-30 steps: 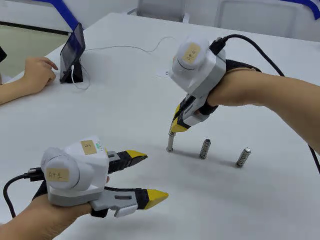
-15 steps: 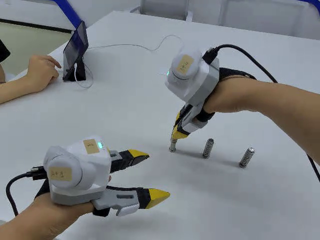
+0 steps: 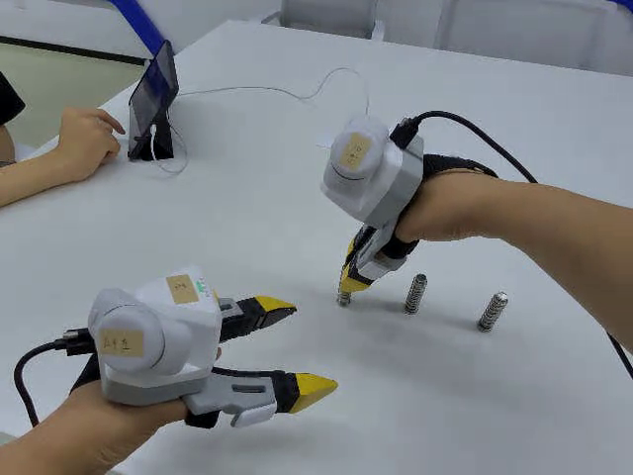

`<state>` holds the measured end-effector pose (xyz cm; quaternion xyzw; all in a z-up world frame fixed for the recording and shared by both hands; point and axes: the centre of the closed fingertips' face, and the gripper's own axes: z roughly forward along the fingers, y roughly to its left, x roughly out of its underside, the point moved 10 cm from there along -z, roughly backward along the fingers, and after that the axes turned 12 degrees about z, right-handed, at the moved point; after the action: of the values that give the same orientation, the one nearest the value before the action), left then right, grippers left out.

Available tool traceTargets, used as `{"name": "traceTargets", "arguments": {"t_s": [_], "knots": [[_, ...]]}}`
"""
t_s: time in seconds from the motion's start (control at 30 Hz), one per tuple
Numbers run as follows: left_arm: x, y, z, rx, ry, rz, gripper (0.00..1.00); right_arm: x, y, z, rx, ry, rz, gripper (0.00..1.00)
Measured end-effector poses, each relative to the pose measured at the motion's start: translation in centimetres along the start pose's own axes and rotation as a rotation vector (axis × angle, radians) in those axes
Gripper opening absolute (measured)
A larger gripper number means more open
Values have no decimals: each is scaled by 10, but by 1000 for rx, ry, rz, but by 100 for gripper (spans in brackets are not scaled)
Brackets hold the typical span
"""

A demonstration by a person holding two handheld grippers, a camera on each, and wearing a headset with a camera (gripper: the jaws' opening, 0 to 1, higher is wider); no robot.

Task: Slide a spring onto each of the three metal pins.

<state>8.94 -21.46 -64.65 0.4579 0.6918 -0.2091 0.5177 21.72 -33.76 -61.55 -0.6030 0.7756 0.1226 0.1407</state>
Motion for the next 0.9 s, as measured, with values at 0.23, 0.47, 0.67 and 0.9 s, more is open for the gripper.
{"name": "traceTargets", "arguments": {"t_s": [0.23, 0.47, 0.67, 0.9], "knots": [[0, 0, -1, -4, 0, -2, 55, 3, -1, 5, 3, -1, 11, 13], [-1, 1, -1, -5, 1, -1, 55, 7, 0, 6, 5, -14, 11, 14], [-1, 2, -1, -9, 0, -1, 56, 9, 1, 1, 9, -36, 17, 18], [-2, 3, -1, -11, 1, 1, 56, 15, 2, -10, 18, -78, 32, 23]]}}
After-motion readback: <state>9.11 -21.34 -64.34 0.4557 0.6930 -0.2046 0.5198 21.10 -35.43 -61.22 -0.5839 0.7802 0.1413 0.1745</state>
